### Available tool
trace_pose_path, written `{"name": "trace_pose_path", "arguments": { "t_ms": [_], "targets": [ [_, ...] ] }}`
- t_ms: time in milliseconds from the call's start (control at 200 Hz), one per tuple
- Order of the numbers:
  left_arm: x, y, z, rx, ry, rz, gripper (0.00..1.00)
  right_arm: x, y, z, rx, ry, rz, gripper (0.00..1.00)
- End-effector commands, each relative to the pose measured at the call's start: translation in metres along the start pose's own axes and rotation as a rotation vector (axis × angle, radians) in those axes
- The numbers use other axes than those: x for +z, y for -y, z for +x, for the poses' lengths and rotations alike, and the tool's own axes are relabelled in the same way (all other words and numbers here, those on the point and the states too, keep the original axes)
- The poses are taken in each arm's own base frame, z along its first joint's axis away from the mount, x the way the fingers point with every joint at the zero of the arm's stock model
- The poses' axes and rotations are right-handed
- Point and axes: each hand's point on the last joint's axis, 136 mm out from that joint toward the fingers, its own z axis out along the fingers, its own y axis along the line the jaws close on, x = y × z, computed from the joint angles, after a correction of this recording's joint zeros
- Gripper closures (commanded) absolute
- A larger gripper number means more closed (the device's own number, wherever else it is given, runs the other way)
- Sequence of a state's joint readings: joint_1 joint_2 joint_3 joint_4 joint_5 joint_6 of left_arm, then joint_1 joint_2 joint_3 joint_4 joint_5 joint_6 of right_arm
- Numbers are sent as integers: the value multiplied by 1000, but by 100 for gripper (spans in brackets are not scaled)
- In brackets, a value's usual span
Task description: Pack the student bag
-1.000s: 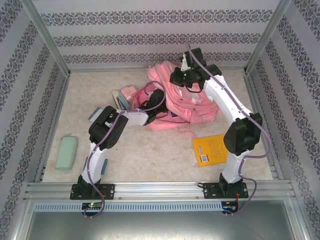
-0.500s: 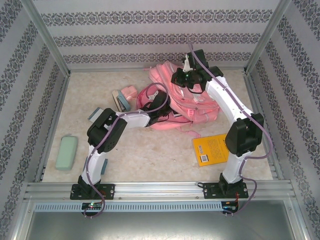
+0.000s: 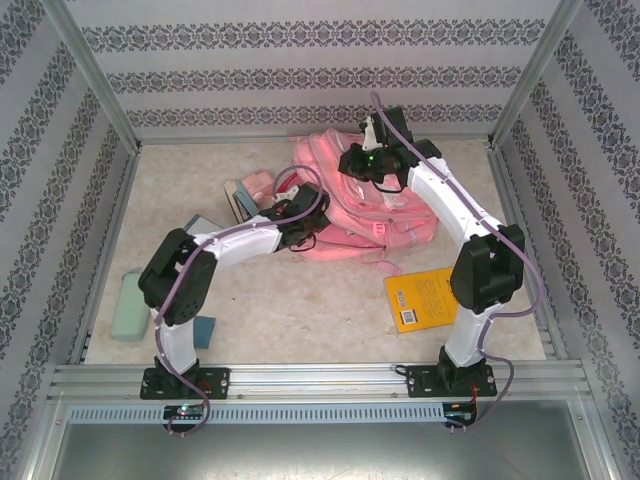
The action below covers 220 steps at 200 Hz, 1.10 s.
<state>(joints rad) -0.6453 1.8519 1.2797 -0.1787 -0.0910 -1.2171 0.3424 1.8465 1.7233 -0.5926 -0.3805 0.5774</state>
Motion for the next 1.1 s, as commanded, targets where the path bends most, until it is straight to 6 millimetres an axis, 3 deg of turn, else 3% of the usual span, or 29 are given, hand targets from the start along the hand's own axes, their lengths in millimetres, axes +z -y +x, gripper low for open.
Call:
{"name": "trace_pose_path", "arguments": {
  "t_ms": [0, 220, 370, 555, 684, 839, 969, 1094],
  "targets": [
    [-31, -58, -12, 45, 0, -206, 1, -6, 9, -9, -19, 56, 23, 89],
    [-75, -95, -18, 43, 16, -230, 0, 4, 23, 0, -14, 44, 58, 89],
    [-98, -92, -23, 97, 26, -181, 0, 3, 35, 6, -2, 50, 108, 56],
    [-113, -82, -25, 146, 22, -118, 0, -17, 63, 31, 17, 70, 232, 52],
    [-114, -80, -22, 154, 5, -101, 1, -42, 105, 64, 60, 82, 374, 45],
    [-116, -81, -22, 162, 1, -102, 1, -70, 157, 122, 144, 58, 476, 41],
    [-119, -84, -25, 181, 13, -124, 1, -84, 193, 174, 192, -12, 564, 40],
    [-122, -82, -29, 183, 19, -115, 1, -83, 209, 217, 222, -87, 574, 37]
  ]
}}
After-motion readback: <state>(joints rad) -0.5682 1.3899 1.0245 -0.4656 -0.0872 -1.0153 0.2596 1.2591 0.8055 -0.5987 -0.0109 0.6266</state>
